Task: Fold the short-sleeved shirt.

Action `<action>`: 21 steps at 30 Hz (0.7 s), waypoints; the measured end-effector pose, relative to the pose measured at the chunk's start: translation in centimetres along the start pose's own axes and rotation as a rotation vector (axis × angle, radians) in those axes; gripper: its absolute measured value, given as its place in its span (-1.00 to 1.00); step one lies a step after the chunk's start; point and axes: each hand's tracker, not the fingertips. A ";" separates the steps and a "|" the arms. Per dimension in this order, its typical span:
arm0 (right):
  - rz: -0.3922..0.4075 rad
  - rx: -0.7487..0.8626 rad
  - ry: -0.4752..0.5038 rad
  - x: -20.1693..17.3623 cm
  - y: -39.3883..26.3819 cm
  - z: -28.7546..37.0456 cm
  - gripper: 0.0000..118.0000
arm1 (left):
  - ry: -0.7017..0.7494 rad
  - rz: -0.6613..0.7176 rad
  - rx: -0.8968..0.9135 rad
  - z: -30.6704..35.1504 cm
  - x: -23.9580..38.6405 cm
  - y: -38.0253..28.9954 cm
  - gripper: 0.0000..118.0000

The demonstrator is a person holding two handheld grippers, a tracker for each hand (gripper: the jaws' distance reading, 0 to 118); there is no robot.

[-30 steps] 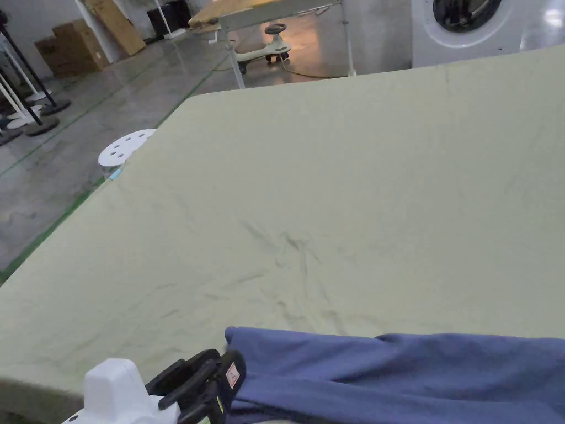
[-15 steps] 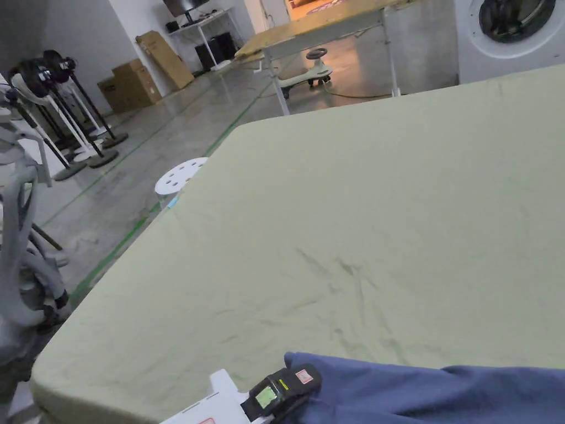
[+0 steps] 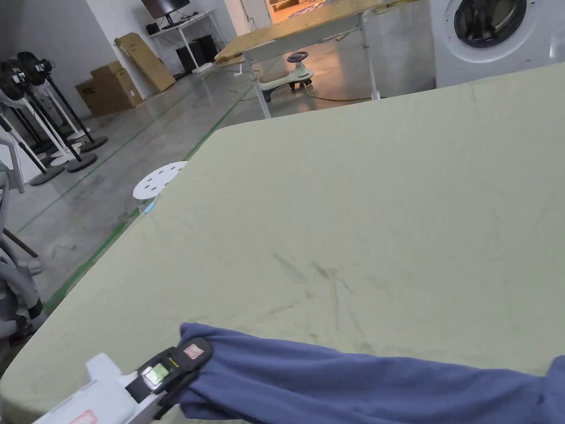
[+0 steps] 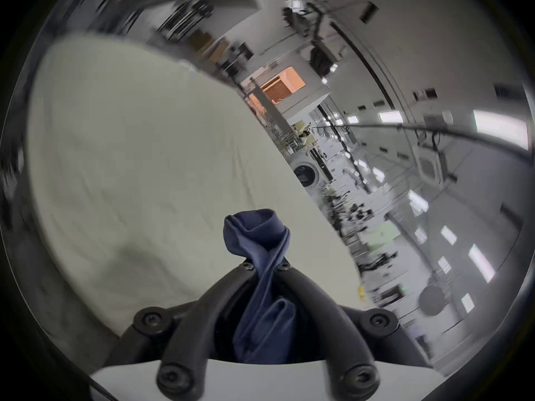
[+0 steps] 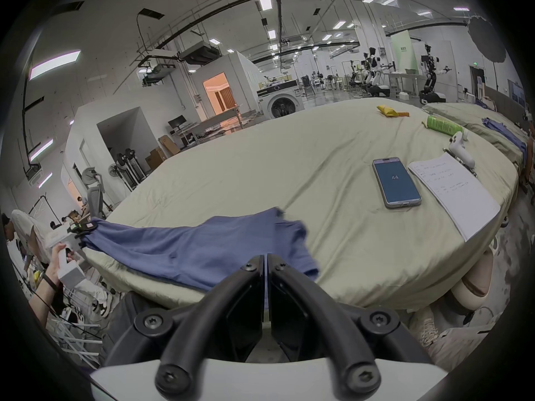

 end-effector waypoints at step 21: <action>-0.188 0.029 -0.004 2.9 -3.0 2.8 -0.99 | -0.169 -0.322 -0.428 -13.0 14.3 -19.9 0.28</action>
